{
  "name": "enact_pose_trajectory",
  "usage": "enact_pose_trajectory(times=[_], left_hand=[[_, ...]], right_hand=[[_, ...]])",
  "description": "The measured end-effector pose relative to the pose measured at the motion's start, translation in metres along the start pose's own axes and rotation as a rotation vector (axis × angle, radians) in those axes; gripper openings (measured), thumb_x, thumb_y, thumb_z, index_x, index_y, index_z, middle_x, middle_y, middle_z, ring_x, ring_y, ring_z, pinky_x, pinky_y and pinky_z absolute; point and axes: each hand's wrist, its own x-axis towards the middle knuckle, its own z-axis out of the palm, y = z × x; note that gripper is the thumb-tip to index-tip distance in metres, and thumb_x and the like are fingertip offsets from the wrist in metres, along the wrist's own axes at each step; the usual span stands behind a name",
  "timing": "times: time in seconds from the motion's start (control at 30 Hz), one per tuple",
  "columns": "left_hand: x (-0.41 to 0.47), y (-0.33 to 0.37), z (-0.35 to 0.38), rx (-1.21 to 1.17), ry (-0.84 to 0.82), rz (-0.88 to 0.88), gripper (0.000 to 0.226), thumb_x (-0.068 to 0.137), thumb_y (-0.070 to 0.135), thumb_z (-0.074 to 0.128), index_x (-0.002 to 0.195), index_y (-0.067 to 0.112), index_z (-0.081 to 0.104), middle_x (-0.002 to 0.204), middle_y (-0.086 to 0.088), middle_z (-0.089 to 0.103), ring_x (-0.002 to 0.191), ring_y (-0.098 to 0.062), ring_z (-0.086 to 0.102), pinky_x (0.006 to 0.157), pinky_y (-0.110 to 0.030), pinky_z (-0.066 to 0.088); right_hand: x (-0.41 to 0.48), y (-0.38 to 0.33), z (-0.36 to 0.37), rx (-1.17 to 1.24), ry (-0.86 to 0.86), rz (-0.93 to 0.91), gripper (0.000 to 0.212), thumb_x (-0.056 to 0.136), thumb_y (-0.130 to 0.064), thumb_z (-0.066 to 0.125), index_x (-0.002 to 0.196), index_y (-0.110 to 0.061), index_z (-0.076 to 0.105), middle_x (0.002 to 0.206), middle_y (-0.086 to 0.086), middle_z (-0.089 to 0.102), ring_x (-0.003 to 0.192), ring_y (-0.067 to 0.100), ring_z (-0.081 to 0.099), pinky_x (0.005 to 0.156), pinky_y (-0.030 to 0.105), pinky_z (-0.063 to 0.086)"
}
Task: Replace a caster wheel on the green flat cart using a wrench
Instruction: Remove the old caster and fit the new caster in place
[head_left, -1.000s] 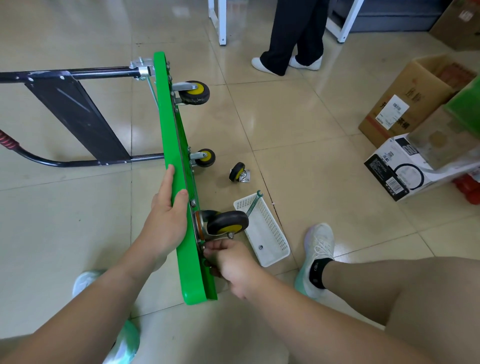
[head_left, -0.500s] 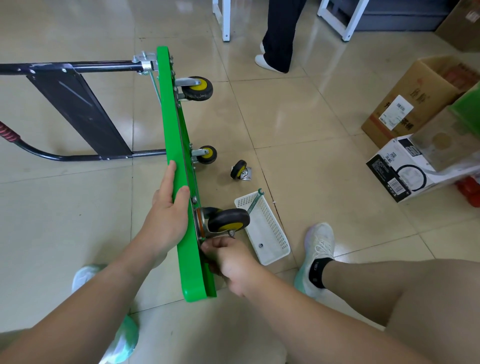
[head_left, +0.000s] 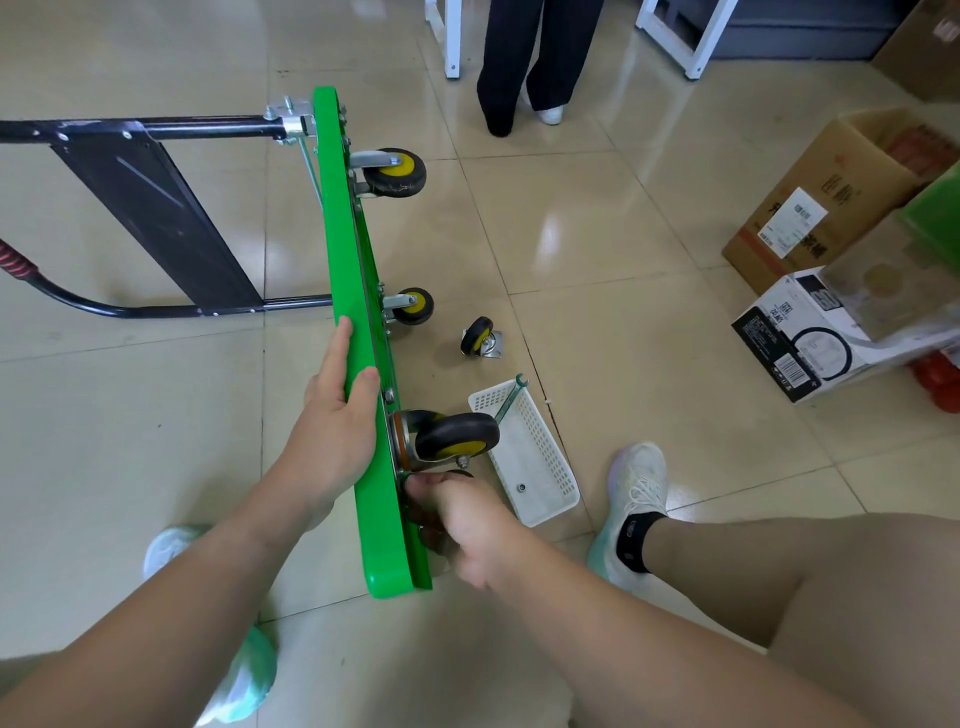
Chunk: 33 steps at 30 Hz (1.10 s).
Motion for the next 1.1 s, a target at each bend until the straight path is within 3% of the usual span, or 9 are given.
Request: enact_pose_trajectory(times=[0.07,0.17,0.3,0.5,0.6,0.77,0.9,1.0,1.1], left_hand=[[0.000,0.000,0.000,0.004,0.000,0.005,0.057,0.111,0.033,0.035,0.160,0.055,0.014,0.149,0.018,0.033,0.112,0.011,0.048,0.081,-0.011,0.034],[0.000,0.001,-0.001,0.004,-0.003,0.018,0.058,0.112,0.030,0.036,0.161,0.051,0.014,0.147,0.020,0.033,0.098,0.032,0.040,0.080,-0.005,0.030],[0.000,0.001,-0.001,0.000,-0.010,0.007,0.057,0.112,0.030,0.035,0.161,0.052,0.014,0.145,0.020,0.034,0.092,0.032,0.042,0.078,-0.006,0.032],[-0.001,0.000,-0.002,-0.012,-0.011,0.015,0.057,0.111,0.035,0.035,0.159,0.057,0.013,0.151,0.018,0.034,0.120,0.000,0.049,0.097,-0.028,0.039],[0.000,-0.001,-0.003,-0.009,-0.015,0.021,0.057,0.111,0.035,0.035,0.158,0.058,0.013,0.152,0.018,0.034,0.120,0.004,0.049,0.102,-0.030,0.037],[0.001,-0.004,-0.002,0.018,-0.011,0.020,0.057,0.111,0.036,0.036,0.159,0.057,0.013,0.157,0.022,0.030,0.124,0.011,0.042,0.096,-0.015,0.032],[0.000,0.001,-0.001,0.028,0.012,0.024,0.057,0.112,0.030,0.037,0.161,0.050,0.016,0.144,0.036,0.036,0.102,0.039,0.038,0.095,-0.001,0.030],[0.001,0.001,0.000,0.051,0.015,0.012,0.057,0.112,0.031,0.037,0.161,0.052,0.016,0.137,0.050,0.032,0.106,0.042,0.033,0.100,-0.005,0.029],[0.003,-0.001,0.000,0.077,0.021,0.012,0.057,0.112,0.033,0.037,0.161,0.053,0.015,0.143,0.046,0.030,0.121,0.033,0.036,0.105,-0.006,0.026]], right_hand=[[0.000,0.001,-0.001,-0.020,-0.020,0.006,0.023,0.089,-0.031,0.073,0.108,-0.017,0.071,0.102,0.003,0.076,0.100,0.024,0.069,0.086,0.038,0.055],[-0.005,0.002,-0.001,0.001,-0.021,-0.059,0.014,0.095,-0.017,0.067,0.108,-0.012,0.070,0.096,0.003,0.075,0.086,0.017,0.071,0.068,0.028,0.054],[-0.007,0.001,0.001,0.044,-0.018,-0.071,0.020,0.095,-0.004,0.062,0.112,-0.012,0.069,0.106,0.008,0.075,0.100,0.026,0.071,0.078,0.036,0.057],[-0.003,0.007,-0.005,0.061,-0.014,-0.069,0.017,0.097,-0.007,0.062,0.110,-0.011,0.071,0.097,0.005,0.077,0.090,0.020,0.074,0.072,0.033,0.058],[0.004,0.014,-0.024,-0.011,0.107,-0.119,0.015,0.095,-0.007,0.067,0.108,-0.011,0.071,0.099,0.007,0.074,0.087,0.019,0.070,0.078,0.029,0.059],[0.034,0.024,-0.084,-0.086,0.421,-0.089,0.013,0.089,-0.012,0.075,0.100,-0.011,0.069,0.093,0.009,0.072,0.074,0.020,0.065,0.067,0.028,0.056],[0.069,0.032,-0.130,-0.130,0.571,-0.046,0.008,0.088,-0.019,0.076,0.089,-0.012,0.071,0.095,0.011,0.072,0.068,0.023,0.067,0.078,0.038,0.062],[0.091,0.035,-0.152,-0.108,0.626,-0.029,0.014,0.090,-0.019,0.073,0.079,-0.012,0.069,0.093,0.010,0.071,0.076,0.026,0.067,0.084,0.042,0.061],[0.109,0.035,-0.167,-0.141,0.649,0.007,0.015,0.093,-0.015,0.069,0.080,-0.008,0.067,0.079,0.008,0.067,0.064,0.021,0.063,0.082,0.042,0.060]])
